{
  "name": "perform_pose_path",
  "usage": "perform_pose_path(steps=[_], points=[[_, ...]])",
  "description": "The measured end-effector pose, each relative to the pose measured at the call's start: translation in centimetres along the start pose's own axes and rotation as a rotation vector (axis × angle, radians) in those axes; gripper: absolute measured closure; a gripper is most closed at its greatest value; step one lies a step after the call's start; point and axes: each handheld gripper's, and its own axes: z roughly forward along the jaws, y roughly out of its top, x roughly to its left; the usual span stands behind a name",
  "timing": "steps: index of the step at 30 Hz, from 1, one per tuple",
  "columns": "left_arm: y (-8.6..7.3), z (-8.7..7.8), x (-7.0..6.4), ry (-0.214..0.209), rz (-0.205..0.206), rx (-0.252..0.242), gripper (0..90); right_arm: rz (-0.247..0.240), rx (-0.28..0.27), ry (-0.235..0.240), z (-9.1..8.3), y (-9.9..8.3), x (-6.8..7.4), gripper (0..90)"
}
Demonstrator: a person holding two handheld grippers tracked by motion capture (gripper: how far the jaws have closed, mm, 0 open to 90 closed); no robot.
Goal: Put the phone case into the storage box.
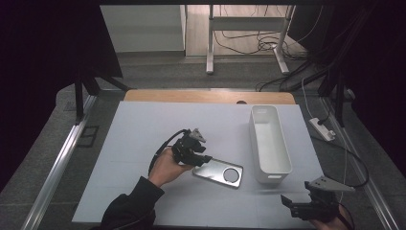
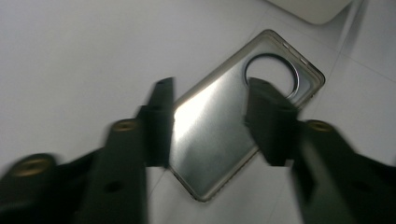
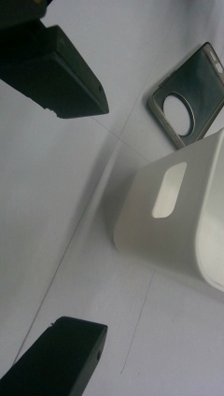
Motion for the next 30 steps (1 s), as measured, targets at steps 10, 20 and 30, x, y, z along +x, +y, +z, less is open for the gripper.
perform_pose_path(steps=[10, 20, 30], points=[[-0.3, 1.3, 0.0, -0.006, -0.004, 0.055, 89.1, 0.001, 0.007, 0.006, 0.1, 0.1, 0.0, 0.0], [-2.3, 3.5, -0.1, 0.014, 0.005, 0.073, 89.1, -0.003, 0.009, 0.004, 0.1, 0.1, 0.0, 0.0], [-3.5, 4.7, -0.1, 0.024, -0.005, 0.099, 89.1, -0.007, 0.009, 0.004, 0.1, 0.1, 0.0, 0.0]])
